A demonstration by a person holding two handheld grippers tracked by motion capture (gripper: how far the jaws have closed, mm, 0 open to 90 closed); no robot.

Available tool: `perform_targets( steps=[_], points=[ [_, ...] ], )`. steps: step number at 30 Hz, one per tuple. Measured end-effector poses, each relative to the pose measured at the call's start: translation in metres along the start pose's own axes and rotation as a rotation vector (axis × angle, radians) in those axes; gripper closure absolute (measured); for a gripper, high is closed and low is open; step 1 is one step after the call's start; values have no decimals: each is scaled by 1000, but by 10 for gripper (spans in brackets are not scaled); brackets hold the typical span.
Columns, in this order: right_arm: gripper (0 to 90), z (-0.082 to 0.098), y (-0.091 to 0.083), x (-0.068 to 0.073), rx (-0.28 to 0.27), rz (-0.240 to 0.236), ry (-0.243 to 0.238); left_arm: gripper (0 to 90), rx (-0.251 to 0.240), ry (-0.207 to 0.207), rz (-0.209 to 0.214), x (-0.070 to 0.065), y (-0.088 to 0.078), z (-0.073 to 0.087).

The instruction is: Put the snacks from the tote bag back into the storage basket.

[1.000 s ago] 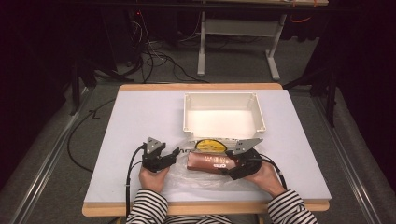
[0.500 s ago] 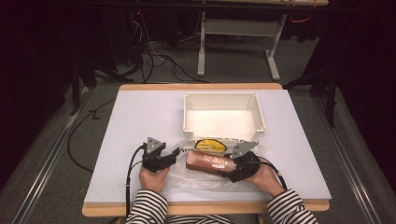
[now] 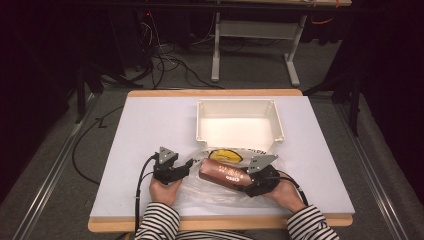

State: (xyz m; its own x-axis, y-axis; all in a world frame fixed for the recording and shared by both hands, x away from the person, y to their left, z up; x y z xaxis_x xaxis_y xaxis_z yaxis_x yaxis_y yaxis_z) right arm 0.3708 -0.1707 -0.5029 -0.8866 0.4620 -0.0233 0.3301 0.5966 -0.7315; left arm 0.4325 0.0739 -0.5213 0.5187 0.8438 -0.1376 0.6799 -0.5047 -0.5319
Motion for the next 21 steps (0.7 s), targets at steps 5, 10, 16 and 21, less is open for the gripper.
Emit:
perform_targets(
  steps=[5,10,16,21],
  points=[
    [375,2,-3,5,-2,15,9,370,-2,3,2,0,0,0],
    [375,-3,-1,0,-37,-19,29,370,2,-13,12,1,0,0],
    [375,-6,0,-1,-55,-30,61,377,-6,0,4,0,-1,0],
    [375,-10,-6,-2,-74,-37,81,377,-2,-4,9,0,-1,0]
  ],
)
Point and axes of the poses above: each handheld gripper's, and its own axes: y roughly forward along the jaws, z roughly out of its underside, x roughly to its left, the point moved 7 cm from there along y, roughly forward along the jaws, and after that the axes turned 1 degree about y, right-handed, at the moved point
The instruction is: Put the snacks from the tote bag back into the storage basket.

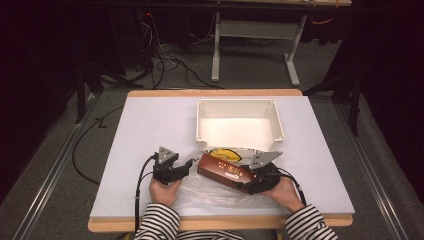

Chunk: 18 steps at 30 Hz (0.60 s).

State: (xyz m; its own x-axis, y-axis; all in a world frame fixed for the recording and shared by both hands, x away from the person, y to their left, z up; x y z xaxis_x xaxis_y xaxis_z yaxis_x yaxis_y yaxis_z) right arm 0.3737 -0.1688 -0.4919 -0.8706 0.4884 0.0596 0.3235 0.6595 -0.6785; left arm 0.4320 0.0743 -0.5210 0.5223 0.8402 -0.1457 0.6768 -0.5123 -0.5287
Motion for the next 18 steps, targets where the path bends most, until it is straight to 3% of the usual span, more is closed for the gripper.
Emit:
perform_targets(
  steps=[18],
  points=[
    [378,-17,-17,-4,-44,-4,-8,377,-4,3,2,0,0,0]
  ],
)
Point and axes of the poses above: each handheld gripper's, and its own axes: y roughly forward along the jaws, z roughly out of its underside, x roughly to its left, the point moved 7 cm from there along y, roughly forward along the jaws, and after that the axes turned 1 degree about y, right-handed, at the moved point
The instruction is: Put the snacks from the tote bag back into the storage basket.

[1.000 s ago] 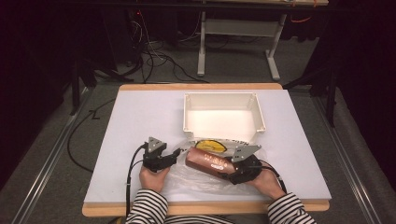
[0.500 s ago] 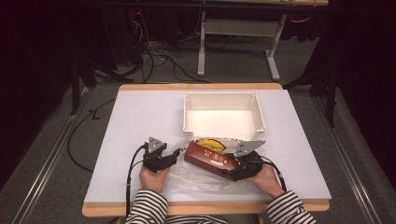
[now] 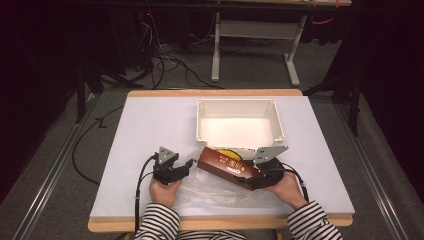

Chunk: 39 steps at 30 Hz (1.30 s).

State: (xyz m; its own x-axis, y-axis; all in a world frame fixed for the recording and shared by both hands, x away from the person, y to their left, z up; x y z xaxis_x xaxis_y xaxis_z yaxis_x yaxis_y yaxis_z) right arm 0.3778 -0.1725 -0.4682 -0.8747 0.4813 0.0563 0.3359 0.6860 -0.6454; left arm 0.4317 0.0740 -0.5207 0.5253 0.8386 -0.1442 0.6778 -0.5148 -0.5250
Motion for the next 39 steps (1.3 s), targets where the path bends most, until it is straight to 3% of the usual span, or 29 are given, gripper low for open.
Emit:
perform_targets(
  steps=[16,39],
  points=[
    [379,-18,-24,-14,-45,24,35,378,-2,3,8,-1,0,0],
    [379,-31,-38,-55,-50,99,114,379,1,6,8,-1,0,0]
  ],
)
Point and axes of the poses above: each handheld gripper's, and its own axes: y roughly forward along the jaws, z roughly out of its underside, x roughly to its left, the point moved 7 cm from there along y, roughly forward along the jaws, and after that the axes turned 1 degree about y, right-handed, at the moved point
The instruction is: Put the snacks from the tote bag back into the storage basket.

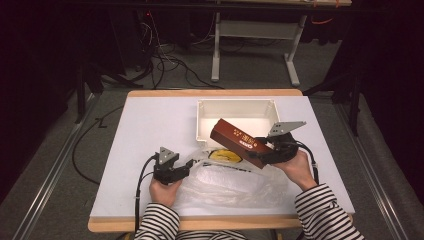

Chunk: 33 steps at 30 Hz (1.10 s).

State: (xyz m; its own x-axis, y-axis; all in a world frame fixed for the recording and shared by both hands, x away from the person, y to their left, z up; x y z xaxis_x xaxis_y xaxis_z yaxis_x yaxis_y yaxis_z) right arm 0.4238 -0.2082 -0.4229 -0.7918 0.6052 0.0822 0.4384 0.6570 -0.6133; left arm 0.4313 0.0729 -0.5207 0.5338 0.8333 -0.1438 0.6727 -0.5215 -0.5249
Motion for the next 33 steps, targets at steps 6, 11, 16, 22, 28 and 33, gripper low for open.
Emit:
perform_targets(
  steps=[6,11,16,22,28,33],
  points=[
    [379,-5,-1,-7,-6,14,6,379,1,0,-1,0,0,0],
    [379,-7,0,-13,-4,25,11,379,2,3,-1,0,0,0],
    [378,-8,2,-19,0,42,20,379,-1,5,-1,0,0,0],
    [379,-8,6,-25,-1,51,44,379,-3,9,-2,-1,-1,0],
    [378,-8,10,-32,3,60,64,379,-5,4,1,0,0,0],
    [379,-7,11,-36,4,70,74,379,-5,7,2,-1,-1,0]
  ],
)
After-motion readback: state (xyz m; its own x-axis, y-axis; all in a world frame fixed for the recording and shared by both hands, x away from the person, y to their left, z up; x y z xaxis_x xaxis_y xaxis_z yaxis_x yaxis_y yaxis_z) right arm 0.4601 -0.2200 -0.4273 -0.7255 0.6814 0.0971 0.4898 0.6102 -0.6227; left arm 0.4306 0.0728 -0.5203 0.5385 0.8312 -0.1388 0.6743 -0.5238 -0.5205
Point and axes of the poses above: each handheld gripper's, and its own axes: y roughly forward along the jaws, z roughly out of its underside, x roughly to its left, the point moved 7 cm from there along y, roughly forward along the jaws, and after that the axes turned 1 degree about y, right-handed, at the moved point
